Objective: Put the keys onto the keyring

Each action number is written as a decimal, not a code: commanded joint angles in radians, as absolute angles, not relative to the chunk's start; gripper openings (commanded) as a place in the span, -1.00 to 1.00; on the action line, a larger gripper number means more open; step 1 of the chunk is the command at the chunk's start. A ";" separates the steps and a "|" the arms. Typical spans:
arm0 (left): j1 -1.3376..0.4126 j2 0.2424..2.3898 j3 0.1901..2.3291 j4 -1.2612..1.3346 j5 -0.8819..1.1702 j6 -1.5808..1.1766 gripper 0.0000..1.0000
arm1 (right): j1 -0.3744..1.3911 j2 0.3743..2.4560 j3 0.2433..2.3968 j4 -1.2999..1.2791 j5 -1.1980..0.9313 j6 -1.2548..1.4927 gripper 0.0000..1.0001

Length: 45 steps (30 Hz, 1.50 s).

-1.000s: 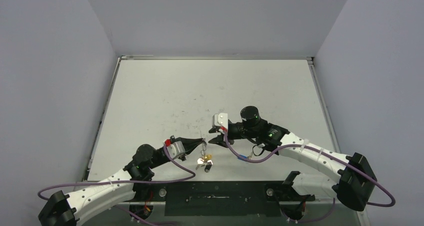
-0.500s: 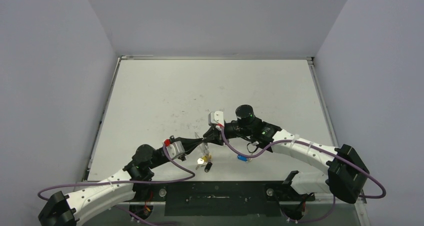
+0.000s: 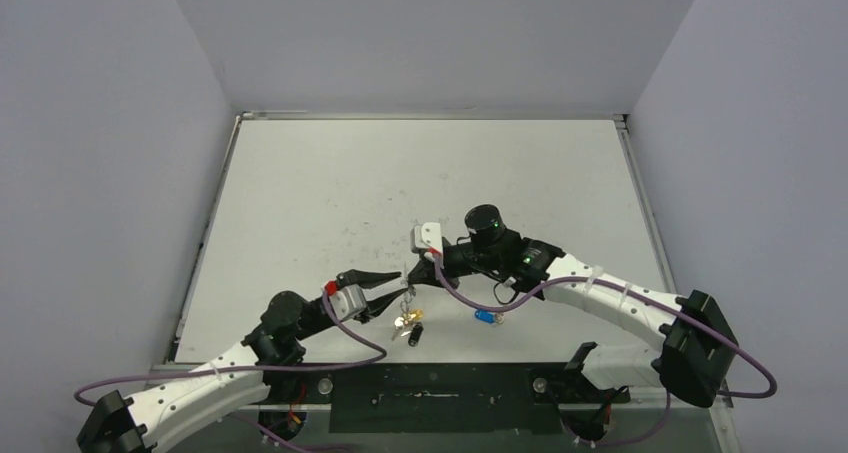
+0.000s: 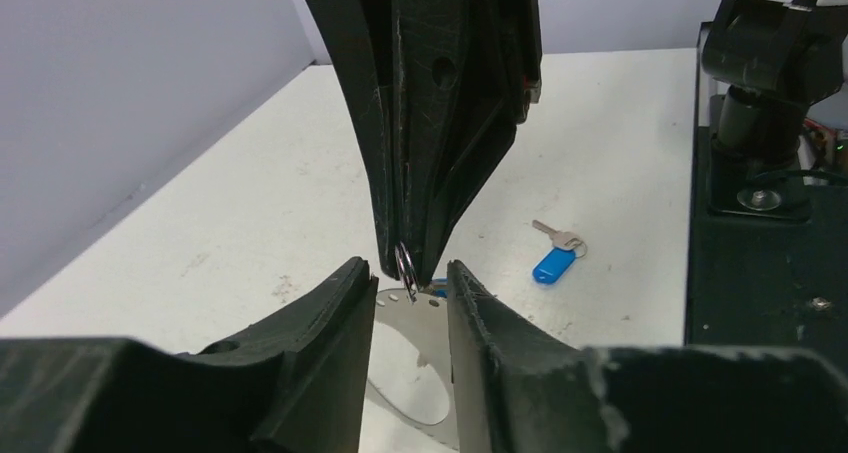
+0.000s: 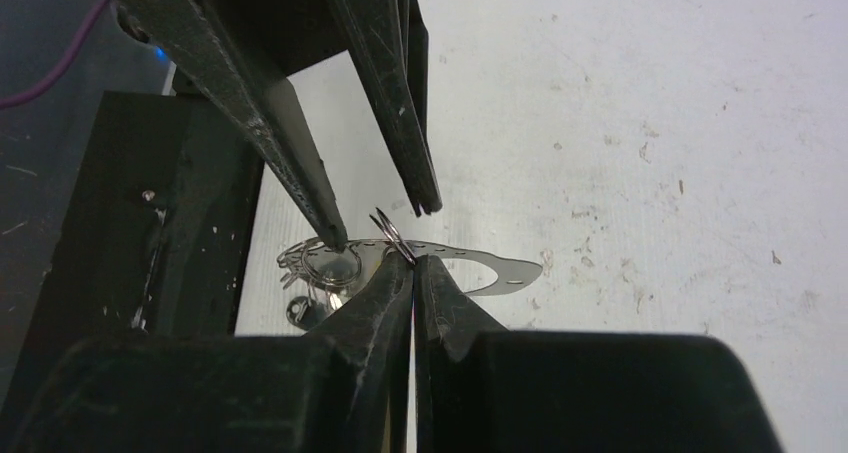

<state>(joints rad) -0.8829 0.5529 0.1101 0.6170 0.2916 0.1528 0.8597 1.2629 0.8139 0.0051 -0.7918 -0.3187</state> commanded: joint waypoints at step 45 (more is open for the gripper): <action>-0.885 0.409 0.419 -0.078 0.021 -0.483 -0.51 | 1.058 1.456 1.258 -0.568 -0.380 -0.405 -1.00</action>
<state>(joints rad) -0.8829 0.4023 0.3305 -0.0013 0.1188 -0.2714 1.0492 1.4845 1.2648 -0.6235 -0.3992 -0.4175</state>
